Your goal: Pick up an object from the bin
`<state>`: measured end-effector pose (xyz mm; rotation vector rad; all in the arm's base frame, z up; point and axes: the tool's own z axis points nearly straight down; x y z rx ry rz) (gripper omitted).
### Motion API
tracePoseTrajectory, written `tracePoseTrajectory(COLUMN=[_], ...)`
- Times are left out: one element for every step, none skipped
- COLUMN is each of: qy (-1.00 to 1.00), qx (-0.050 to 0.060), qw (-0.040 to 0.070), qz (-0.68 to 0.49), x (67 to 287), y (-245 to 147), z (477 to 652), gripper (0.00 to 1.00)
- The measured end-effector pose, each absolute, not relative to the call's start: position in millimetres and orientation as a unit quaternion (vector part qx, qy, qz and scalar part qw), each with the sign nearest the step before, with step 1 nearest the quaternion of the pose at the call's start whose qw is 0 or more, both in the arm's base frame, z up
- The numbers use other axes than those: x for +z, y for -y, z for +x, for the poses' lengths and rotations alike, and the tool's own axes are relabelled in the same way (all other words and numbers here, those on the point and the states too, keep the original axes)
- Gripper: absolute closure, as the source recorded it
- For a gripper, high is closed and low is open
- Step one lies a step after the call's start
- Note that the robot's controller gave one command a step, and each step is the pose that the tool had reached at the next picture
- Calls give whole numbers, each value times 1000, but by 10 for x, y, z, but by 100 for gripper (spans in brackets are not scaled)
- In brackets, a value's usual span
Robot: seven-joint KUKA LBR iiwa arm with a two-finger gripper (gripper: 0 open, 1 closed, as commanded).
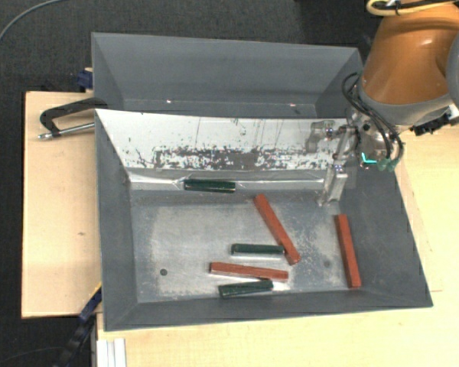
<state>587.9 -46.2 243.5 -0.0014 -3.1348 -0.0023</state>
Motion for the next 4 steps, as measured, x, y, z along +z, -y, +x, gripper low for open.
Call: tracePoseTrajectory(qy=[1000,1000,990,950], qx=[-1,-1,1,-1], qw=[0,4,-5,0], qz=[-25,25,143,313], x=[1398,753,713,706], y=[238,-73,260,152], z=[5584,4996,5819,5448], gripper=[0,0,0,0])
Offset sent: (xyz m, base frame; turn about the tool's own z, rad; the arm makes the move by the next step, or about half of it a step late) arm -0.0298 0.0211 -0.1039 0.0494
